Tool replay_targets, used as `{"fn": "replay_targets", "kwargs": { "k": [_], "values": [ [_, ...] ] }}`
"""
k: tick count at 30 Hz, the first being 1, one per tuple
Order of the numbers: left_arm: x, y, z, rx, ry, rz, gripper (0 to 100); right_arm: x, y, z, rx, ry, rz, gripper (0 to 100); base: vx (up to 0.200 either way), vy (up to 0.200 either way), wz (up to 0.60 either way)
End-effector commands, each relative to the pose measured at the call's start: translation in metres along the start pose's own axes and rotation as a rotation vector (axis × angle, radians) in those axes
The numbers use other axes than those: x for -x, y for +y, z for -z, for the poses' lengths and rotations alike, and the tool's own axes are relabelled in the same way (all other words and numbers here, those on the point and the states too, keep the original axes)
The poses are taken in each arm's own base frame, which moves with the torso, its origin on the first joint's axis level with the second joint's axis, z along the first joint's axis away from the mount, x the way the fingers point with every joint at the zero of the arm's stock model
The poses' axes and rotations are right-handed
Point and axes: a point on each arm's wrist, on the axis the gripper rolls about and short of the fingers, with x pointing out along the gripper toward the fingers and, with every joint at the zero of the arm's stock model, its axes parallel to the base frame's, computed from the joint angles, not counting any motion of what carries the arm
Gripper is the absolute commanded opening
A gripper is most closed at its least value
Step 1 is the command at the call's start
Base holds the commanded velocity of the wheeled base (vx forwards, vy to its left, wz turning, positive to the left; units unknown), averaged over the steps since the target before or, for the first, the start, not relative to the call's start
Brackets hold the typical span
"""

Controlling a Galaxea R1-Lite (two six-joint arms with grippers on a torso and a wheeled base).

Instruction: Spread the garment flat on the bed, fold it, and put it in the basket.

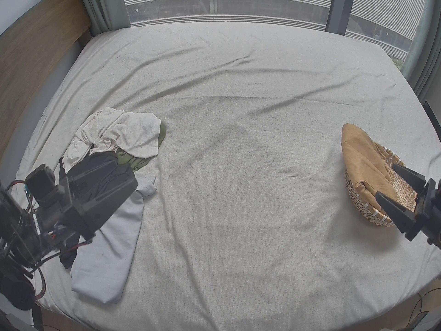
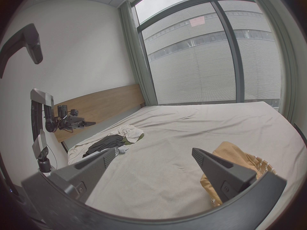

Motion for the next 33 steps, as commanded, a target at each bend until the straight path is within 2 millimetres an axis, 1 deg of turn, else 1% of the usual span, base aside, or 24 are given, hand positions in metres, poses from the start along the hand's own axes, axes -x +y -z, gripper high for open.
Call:
{"fn": "replay_targets", "kwargs": {
  "k": [1, 2, 6, 8, 9, 10, 12, 14, 15, 16, 17, 18, 19, 20, 22, 23, 26, 27, 29, 30, 31, 33],
  "values": [
    [0.031, -0.025, 0.010, 0.013, 0.018, 0.040, 100, 0.032, 0.015, -0.006, 0.013, -0.062, 0.031, 100, 0.000, 0.000, 0.00],
    [0.036, -0.028, 0.011, 0.008, 0.018, 0.040, 100, 0.036, 0.017, -0.007, 0.015, -0.068, 0.040, 100, 0.000, 0.000, 0.00],
    [0.050, -0.038, -0.001, -0.017, -0.061, 0.024, 100, 0.052, 0.024, -0.010, 0.024, -0.089, 0.067, 100, 0.000, 0.000, 0.00],
    [0.057, -0.041, -0.004, -0.016, -0.079, 0.000, 100, 0.061, 0.027, -0.010, 0.024, -0.096, 0.088, 100, 0.000, 0.000, 0.00],
    [0.057, -0.041, -0.004, -0.016, -0.079, 0.000, 100, 0.061, 0.027, -0.010, 0.024, -0.096, 0.088, 100, 0.000, 0.000, 0.00],
    [0.064, -0.044, -0.004, -0.012, -0.085, -0.032, 100, 0.069, 0.031, -0.009, 0.011, -0.097, 0.099, 100, 0.000, 0.000, 0.00],
    [0.072, -0.047, -0.004, -0.004, -0.083, -0.072, 100, 0.076, 0.034, -0.008, 0.000, -0.101, 0.106, 100, 0.000, 0.000, 0.00],
    [0.080, -0.051, -0.003, 0.000, -0.083, -0.107, 100, 0.079, 0.036, -0.007, -0.002, -0.104, 0.110, 100, 0.000, 0.000, 0.00],
    [0.084, -0.052, -0.002, 0.006, -0.080, -0.124, 100, 0.087, 0.039, -0.005, -0.005, -0.108, 0.126, 100, 0.000, 0.000, 0.00],
    [0.088, -0.054, -0.001, 0.010, -0.077, -0.142, 100, 0.091, 0.041, -0.005, -0.007, -0.111, 0.138, 100, 0.000, 0.000, 0.00],
    [0.089, -0.054, -0.001, 0.010, -0.077, -0.145, 100, 0.092, 0.042, -0.004, -0.006, -0.111, 0.141, 100, 0.000, 0.000, 0.00],
    [0.096, -0.057, 0.000, 0.009, -0.080, -0.167, 100, 0.098, 0.044, -0.003, -0.010, -0.114, 0.161, 100, 0.000, 0.000, 0.00],
    [0.097, -0.058, 0.000, 0.009, -0.082, -0.169, 100, 0.099, 0.045, -0.002, -0.010, -0.115, 0.166, 100, 0.000, 0.000, 0.00],
    [0.107, -0.063, 0.001, 0.007, -0.092, -0.182, 100, 0.106, 0.048, 0.001, -0.014, -0.118, 0.183, 100, 0.000, 0.000, 0.00],
    [0.112, -0.065, 0.002, 0.008, -0.091, -0.187, 100, 0.109, 0.050, 0.003, -0.018, -0.117, 0.183, 100, 0.000, 0.000, 0.00],
    [0.120, -0.069, 0.004, 0.010, -0.086, -0.192, 100, 0.115, 0.054, 0.008, -0.023, -0.110, 0.181, 100, 0.000, 0.000, 0.00],
    [0.133, -0.074, 0.009, 0.017, -0.069, -0.198, 100, 0.124, 0.060, 0.019, -0.038, -0.081, 0.182, 100, 0.000, 0.000, 0.00],
    [0.134, -0.075, 0.010, 0.018, -0.066, -0.199, 100, 0.124, 0.060, 0.019, -0.038, -0.081, 0.182, 100, 0.000, 0.000, 0.00],
    [0.147, -0.079, 0.018, 0.028, -0.044, -0.204, 100, 0.134, 0.066, 0.029, -0.049, -0.063, 0.188, 100, 0.000, 0.000, 0.00],
    [0.148, -0.080, 0.018, 0.028, -0.044, -0.204, 100, 0.135, 0.067, 0.031, -0.050, -0.059, 0.190, 100, 0.000, 0.000, 0.00],
    [0.154, -0.081, 0.023, 0.032, -0.034, -0.211, 100, 0.140, 0.070, 0.038, -0.059, -0.041, 0.196, 100, 0.000, 0.000, 0.00],
    [0.159, -0.083, 0.027, 0.031, -0.034, -0.222, 100, 0.145, 0.073, 0.047, -0.065, -0.022, 0.208, 100, 0.000, 0.000, 0.00]
  ]
}}
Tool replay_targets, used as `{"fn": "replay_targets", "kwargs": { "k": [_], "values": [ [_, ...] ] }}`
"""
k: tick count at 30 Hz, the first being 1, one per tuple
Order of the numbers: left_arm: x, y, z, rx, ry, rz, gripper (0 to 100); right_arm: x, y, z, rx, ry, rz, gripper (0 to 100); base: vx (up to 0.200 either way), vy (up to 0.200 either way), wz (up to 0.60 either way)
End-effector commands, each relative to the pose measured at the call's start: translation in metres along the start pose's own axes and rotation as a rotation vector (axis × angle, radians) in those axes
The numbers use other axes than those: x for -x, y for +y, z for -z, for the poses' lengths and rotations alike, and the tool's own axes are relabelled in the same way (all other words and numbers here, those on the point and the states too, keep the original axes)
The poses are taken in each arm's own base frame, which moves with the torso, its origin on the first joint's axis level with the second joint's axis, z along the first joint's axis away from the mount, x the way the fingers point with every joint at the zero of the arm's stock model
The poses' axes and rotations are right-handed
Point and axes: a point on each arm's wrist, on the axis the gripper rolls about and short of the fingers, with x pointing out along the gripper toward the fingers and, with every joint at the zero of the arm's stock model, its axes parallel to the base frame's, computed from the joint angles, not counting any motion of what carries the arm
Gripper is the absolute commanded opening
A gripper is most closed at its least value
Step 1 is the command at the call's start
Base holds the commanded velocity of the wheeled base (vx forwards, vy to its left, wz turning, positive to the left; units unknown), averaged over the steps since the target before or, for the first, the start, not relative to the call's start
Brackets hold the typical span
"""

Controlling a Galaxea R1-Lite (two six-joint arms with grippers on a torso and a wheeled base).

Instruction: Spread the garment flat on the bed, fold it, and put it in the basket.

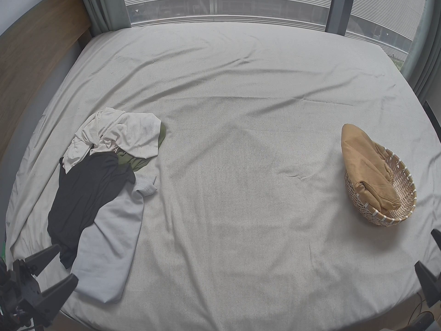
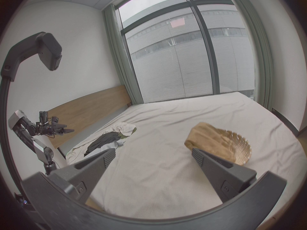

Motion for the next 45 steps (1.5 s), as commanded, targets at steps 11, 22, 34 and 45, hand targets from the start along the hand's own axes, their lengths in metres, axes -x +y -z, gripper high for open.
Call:
{"fn": "replay_targets", "kwargs": {
  "k": [11, 22, 34, 45],
  "values": [
    [0.047, -0.009, 0.020, -0.071, -0.182, -0.113, 100, 0.028, 0.000, 0.048, 0.121, 0.026, 0.394, 100, 0.000, 0.000, 0.00],
    [0.055, -0.004, 0.059, -0.228, -0.104, -0.334, 100, 0.029, -0.002, 0.048, 0.091, 0.023, 0.497, 100, 0.000, 0.000, 0.00],
    [0.058, 0.003, 0.062, -0.291, -0.110, -0.642, 100, 0.027, -0.002, 0.055, 0.085, 0.054, 0.428, 100, 0.000, 0.000, 0.00],
    [0.058, 0.003, 0.064, -0.338, -0.073, -0.594, 100, 0.027, -0.001, 0.055, 0.092, 0.061, 0.414, 100, 0.000, 0.000, 0.00]
  ]
}}
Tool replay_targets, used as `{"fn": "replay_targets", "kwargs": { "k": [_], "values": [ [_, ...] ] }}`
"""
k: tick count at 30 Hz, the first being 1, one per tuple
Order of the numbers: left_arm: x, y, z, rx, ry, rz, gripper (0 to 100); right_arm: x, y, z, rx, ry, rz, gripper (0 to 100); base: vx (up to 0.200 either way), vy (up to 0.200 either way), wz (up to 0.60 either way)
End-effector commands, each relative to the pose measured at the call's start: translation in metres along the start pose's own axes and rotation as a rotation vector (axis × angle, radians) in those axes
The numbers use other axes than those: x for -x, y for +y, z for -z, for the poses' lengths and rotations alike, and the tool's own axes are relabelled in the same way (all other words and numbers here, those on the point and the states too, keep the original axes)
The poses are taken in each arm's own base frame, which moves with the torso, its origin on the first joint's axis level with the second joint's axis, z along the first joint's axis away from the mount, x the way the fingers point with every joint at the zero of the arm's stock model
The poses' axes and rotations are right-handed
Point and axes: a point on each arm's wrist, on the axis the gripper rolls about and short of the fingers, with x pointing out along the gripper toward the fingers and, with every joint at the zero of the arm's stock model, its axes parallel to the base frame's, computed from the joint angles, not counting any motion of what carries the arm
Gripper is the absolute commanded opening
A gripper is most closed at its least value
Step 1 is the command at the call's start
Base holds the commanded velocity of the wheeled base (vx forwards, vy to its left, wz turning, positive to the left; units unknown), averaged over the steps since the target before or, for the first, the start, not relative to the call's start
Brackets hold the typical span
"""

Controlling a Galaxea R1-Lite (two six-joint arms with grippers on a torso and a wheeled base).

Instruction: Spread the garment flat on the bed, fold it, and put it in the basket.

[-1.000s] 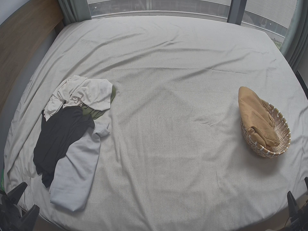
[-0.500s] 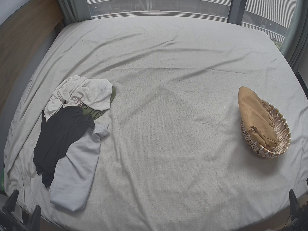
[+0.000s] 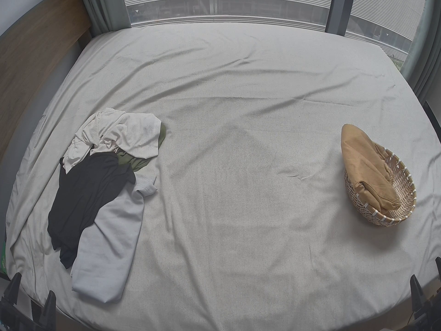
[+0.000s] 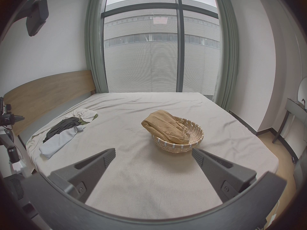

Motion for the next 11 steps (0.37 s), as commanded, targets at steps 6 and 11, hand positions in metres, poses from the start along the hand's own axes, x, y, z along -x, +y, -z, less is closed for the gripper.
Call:
{"fn": "replay_targets", "kwargs": {
  "k": [6, 11],
  "values": [
    [-0.0001, 0.0001, 0.0052, -0.007, 0.002, 0.004, 100, -0.0009, 0.0001, 0.0046, 0.000, 0.013, -0.002, 100, 0.000, 0.000, 0.00],
    [-0.0001, 0.0001, 0.0052, -0.002, 0.002, 0.004, 100, -0.0009, 0.0001, 0.0045, 0.000, 0.011, -0.002, 100, 0.000, 0.000, 0.00]
  ]
}}
